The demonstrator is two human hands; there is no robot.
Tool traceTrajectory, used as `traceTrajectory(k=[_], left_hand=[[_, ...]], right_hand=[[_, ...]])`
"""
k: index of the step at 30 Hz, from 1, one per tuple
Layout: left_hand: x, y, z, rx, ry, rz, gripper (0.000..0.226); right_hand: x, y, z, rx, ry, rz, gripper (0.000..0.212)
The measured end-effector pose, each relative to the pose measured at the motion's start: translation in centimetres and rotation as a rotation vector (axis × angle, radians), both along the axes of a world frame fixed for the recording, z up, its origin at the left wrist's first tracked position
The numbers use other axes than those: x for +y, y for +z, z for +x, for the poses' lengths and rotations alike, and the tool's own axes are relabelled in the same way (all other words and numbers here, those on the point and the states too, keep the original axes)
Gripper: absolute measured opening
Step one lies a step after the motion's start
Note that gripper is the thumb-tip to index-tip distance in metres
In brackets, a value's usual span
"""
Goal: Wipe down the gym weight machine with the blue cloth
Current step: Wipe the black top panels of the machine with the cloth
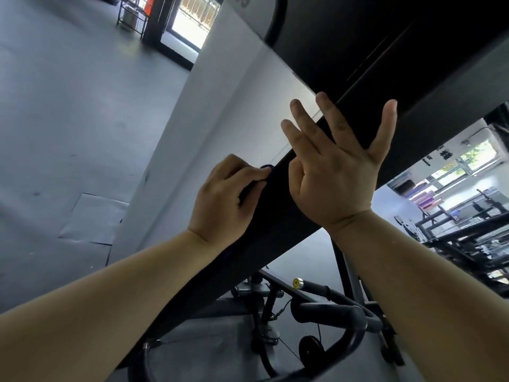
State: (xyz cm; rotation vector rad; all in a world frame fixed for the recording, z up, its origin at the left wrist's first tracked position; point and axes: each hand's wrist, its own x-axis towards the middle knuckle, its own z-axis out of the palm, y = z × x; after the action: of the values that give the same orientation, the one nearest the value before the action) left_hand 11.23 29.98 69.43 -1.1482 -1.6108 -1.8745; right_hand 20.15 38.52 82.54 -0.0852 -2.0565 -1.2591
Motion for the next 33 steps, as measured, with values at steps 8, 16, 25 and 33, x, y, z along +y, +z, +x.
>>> traceTrajectory(k=[8, 16, 25, 33], left_hand=[[-2.5, -8.3, -0.1, -0.029, -0.044, -0.199, 0.025], [-1.4, -8.3, 0.2, -0.021, -0.023, -0.157, 0.016], [-1.6, -7.7, 1.4, -0.165, -0.005, -0.078, 0.017], [-3.5, -14.7, 0.7, -0.213, -0.037, -0.291, 0.024]], right_hand=[[-0.8, -1.6, 0.0, -0.052, -0.092, -0.041, 0.043], [-2.2, -5.6, 0.2, -0.203, -0.199, -0.131, 0.057], [-2.6, -6.1, 0.1, -0.212, -0.200, -0.135, 0.047], [-3.6, -10.3, 0.6, -0.346, -0.285, -0.193, 0.054]])
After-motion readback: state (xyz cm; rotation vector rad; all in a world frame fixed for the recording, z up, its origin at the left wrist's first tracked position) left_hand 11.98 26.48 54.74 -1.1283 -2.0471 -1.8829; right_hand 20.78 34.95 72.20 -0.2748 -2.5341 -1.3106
